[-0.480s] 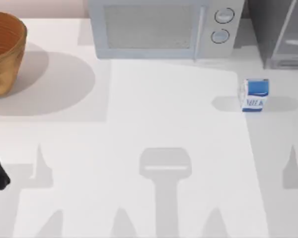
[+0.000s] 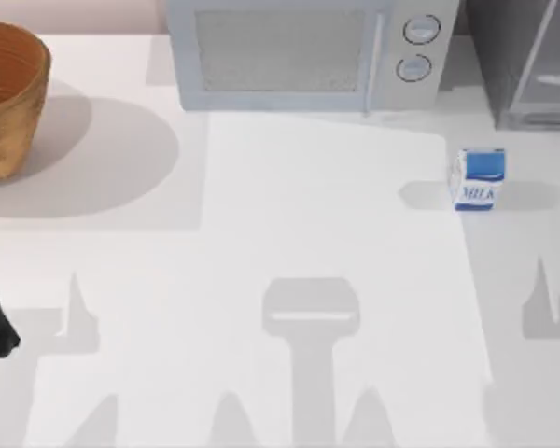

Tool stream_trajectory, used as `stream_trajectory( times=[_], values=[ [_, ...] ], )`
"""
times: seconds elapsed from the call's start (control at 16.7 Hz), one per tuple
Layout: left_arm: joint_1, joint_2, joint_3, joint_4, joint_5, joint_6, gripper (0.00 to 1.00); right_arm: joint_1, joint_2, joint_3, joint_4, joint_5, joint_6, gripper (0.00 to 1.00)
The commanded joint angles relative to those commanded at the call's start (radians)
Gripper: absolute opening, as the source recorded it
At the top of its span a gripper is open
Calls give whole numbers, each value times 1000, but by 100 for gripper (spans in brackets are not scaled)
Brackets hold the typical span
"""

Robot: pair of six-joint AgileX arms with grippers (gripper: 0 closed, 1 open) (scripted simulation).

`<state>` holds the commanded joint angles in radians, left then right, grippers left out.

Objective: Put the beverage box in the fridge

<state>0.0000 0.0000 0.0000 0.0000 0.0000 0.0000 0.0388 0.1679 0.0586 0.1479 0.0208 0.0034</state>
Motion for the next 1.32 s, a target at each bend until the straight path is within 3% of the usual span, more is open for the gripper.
stream_trajectory(
  times=[0.42, 1.32],
  values=[
    [0, 0, 0, 0, 0, 0, 100, 89, 510, 150, 410, 82, -5, 100],
    [0, 0, 0, 0, 0, 0, 100, 303, 1957, 496, 1463, 340, 1, 100]
  ],
)
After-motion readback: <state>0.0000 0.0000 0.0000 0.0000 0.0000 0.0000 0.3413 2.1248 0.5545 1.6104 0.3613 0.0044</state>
